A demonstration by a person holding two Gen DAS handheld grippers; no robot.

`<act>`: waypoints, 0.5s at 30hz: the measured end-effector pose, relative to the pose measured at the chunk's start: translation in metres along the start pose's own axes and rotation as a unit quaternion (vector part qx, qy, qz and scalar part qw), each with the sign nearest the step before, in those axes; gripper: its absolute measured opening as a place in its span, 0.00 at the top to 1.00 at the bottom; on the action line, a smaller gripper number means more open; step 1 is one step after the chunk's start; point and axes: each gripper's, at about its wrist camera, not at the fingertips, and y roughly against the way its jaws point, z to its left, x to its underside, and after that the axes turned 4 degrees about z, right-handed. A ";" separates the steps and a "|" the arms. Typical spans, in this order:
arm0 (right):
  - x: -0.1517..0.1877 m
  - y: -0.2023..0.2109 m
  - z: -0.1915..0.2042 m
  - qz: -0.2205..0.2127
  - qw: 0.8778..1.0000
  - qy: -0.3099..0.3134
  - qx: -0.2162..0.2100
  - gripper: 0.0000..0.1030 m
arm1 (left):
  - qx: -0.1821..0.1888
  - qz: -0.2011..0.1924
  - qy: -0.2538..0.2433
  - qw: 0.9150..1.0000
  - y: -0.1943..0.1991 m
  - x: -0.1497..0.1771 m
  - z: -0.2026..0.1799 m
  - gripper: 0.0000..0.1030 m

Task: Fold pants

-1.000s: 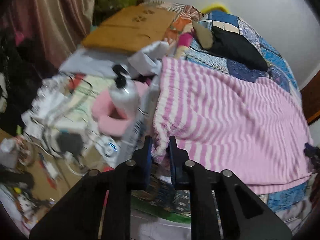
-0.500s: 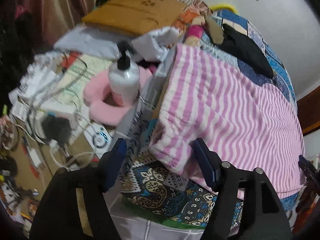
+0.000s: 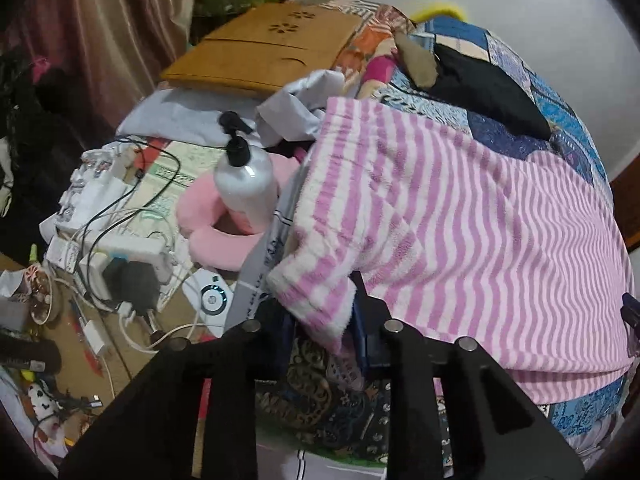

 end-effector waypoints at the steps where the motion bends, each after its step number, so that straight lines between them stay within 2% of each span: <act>1: 0.000 0.000 -0.001 0.000 1.000 0.000 0.000 0.60 | -0.005 -0.003 0.002 1.000 0.002 0.001 0.003 0.75; 4: 0.001 0.000 -0.002 -0.001 1.000 0.001 0.000 0.60 | 0.003 0.011 0.002 1.000 -0.002 0.005 0.013 0.73; 7: 0.003 0.003 -0.003 0.000 1.000 0.003 0.006 0.60 | -0.008 0.016 0.000 1.000 0.000 0.007 0.013 0.58; 13: 0.018 0.028 -0.020 -0.001 1.000 -0.019 0.014 0.60 | -0.028 -0.029 -0.019 0.999 0.042 -0.001 0.000 0.56; 15: 0.029 0.033 -0.031 0.007 0.999 -0.024 0.039 0.60 | -0.029 -0.046 -0.032 0.998 0.055 -0.005 -0.014 0.52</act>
